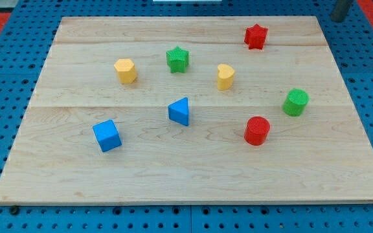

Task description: Move your arm towards the red star

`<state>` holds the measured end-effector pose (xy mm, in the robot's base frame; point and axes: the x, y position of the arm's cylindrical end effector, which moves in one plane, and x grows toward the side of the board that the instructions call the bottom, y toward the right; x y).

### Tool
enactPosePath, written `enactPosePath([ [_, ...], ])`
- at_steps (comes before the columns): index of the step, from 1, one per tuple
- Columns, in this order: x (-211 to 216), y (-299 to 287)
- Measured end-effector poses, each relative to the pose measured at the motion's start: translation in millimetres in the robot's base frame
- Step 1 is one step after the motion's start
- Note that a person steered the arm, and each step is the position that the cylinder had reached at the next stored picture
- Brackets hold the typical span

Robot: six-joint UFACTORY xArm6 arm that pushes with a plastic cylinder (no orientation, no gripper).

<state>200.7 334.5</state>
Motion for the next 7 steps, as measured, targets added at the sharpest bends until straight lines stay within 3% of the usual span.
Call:
enactPosePath([
  [2,10.0,-6.6],
  [4,56.7,8.2],
  [6,132.1,8.7],
  [7,137.4,0.3],
])
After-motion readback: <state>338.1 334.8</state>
